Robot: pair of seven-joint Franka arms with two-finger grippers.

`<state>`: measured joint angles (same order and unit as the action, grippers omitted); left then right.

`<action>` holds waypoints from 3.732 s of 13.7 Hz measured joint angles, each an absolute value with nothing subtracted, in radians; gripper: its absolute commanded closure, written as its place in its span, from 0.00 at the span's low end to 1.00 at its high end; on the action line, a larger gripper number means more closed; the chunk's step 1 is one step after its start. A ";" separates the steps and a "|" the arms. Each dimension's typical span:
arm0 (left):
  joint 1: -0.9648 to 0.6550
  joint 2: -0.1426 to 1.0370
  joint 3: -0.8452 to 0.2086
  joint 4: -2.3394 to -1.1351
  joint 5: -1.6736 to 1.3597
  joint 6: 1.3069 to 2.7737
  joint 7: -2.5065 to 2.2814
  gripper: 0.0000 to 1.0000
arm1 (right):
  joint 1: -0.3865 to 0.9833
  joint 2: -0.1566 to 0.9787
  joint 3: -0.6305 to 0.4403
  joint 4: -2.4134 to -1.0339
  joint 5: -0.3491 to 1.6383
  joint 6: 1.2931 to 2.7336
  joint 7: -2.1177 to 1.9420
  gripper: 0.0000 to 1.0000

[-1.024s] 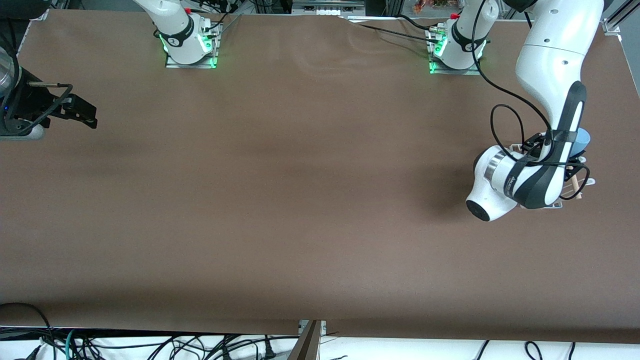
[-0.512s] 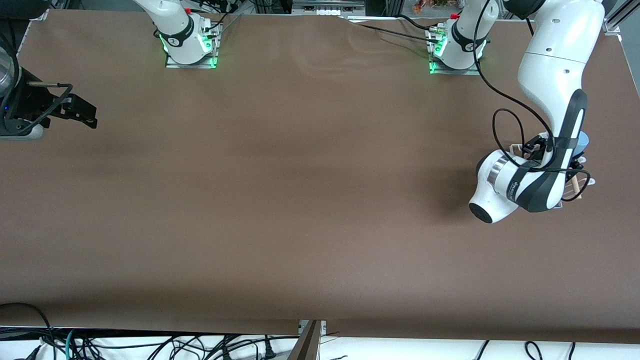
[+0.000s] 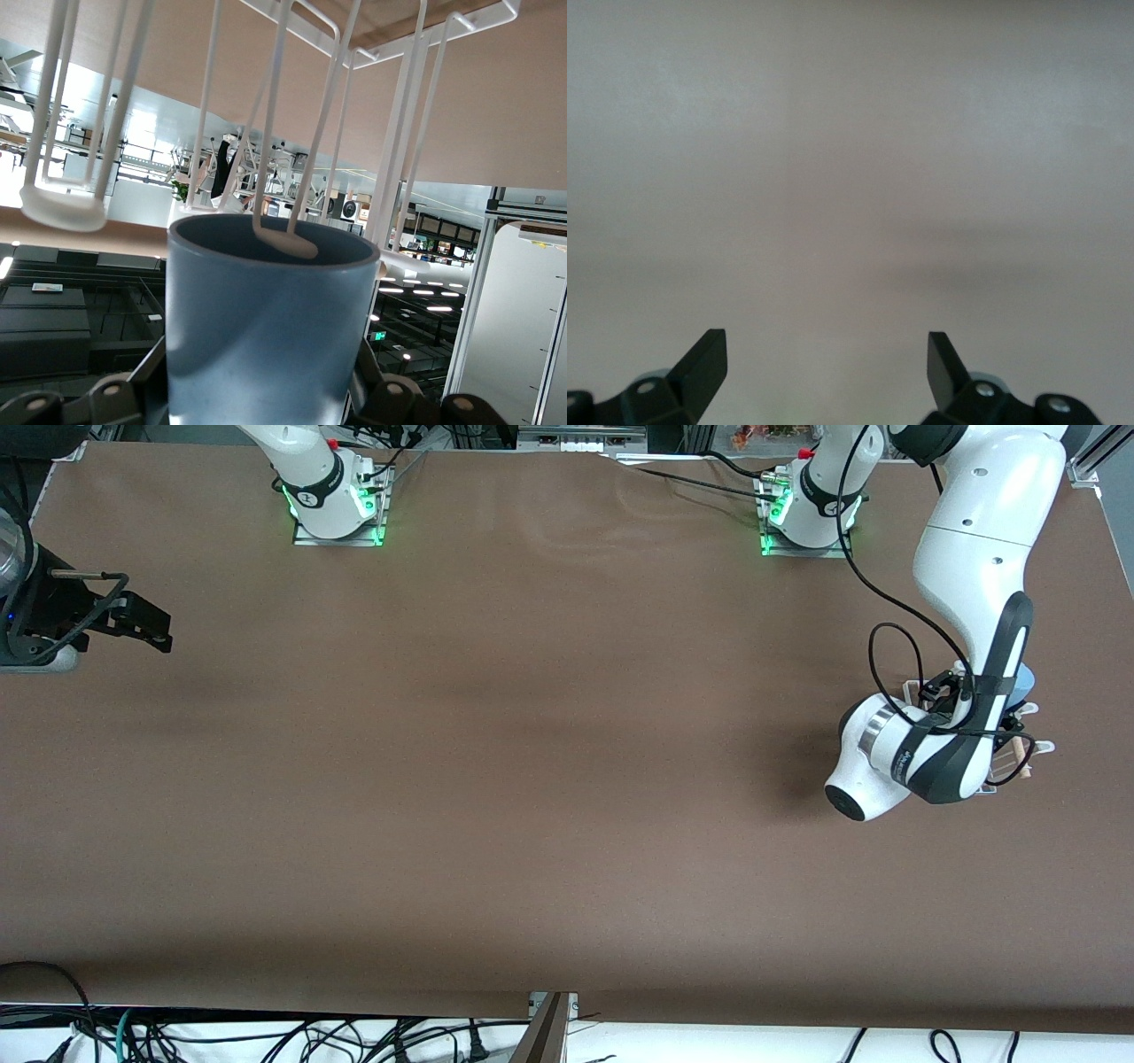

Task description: Transfer cup to left arm and place on rack

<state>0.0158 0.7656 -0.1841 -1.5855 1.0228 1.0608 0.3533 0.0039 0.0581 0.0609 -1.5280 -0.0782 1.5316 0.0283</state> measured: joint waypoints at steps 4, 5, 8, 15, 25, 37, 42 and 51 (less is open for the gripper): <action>0.012 0.773 -0.186 -1.586 1.023 1.061 0.352 0.00 | 0.004 0.058 0.061 -1.528 -0.078 1.532 0.028 0.00; 0.012 0.773 -0.186 -1.586 1.023 1.061 0.351 0.00 | 0.004 0.058 0.061 -1.528 -0.078 1.532 0.028 0.00; 0.012 0.773 -0.186 -1.585 1.023 1.060 0.350 0.00 | 0.004 0.058 0.061 -1.528 -0.078 1.532 0.028 0.00; 0.020 0.746 -0.186 -1.513 0.897 1.062 0.341 0.00 | 0.004 0.058 0.061 -1.528 -0.078 1.532 0.028 0.00; 0.139 0.559 -0.184 -1.360 0.238 1.398 0.192 0.00 | 0.003 0.058 0.047 -1.527 -0.065 1.531 0.028 0.00; 0.141 0.247 -0.321 -1.516 0.070 1.598 0.003 0.00 | 0.003 0.059 0.045 -1.528 -0.061 1.531 0.028 0.00; 0.012 0.111 -0.102 -1.576 0.003 1.673 0.001 0.00 | 0.003 0.059 0.045 -1.528 -0.061 1.531 0.028 0.00; -0.030 0.027 -0.058 -1.761 -0.019 1.778 -0.133 0.00 | 0.003 0.059 0.045 -1.528 -0.055 1.531 0.028 0.00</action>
<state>-0.0304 0.0269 -0.0582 -1.7608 -0.0191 1.7782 -0.1327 0.0031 0.0587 0.0454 -1.5277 -0.0553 1.5312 0.0283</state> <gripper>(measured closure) 0.000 0.000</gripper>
